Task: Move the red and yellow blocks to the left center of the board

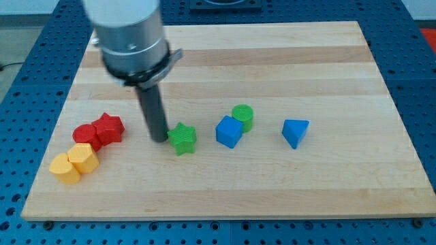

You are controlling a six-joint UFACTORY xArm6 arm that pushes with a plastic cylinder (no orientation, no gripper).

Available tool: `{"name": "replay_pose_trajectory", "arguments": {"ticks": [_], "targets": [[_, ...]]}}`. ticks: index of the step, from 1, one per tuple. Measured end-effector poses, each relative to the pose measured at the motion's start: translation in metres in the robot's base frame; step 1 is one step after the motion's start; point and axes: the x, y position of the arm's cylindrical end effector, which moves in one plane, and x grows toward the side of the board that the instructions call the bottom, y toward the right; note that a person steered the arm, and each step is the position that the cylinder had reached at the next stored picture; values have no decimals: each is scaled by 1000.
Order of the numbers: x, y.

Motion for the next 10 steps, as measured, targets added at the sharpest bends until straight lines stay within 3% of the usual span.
{"name": "replay_pose_trajectory", "arguments": {"ticks": [1,2,3,4,5,8,10], "targets": [[55,0],[103,-40],[112,-106],[78,-155],[41,-155],[51,-147],[83,-104]]}}
